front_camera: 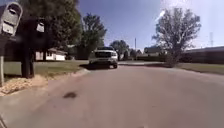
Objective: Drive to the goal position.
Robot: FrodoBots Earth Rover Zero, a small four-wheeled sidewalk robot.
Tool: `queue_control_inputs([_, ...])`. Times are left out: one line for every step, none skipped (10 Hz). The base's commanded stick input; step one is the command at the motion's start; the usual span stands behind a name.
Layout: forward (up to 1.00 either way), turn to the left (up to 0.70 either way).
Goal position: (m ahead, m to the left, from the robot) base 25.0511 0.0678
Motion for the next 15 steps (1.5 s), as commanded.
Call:
queue_control_inputs([1.00, 0.00])
queue_control_inputs([1.00, 0.00])
queue_control_inputs([1.00, 0.00])
queue_control_inputs([1.00, 0.00])
queue_control_inputs([1.00, 0.00])
queue_control_inputs([1.00, 0.00])
queue_control_inputs([1.00, 0.00])
queue_control_inputs([1.00, 0.00])
queue_control_inputs([1.00, 0.00])
queue_control_inputs([1.00, 0.00])
queue_control_inputs([1.00, 0.00])
queue_control_inputs([1.00, 0.00])
queue_control_inputs([1.00, 0.00])
queue_control_inputs([1.00, 0.00])
queue_control_inputs([1.00, 0.00])
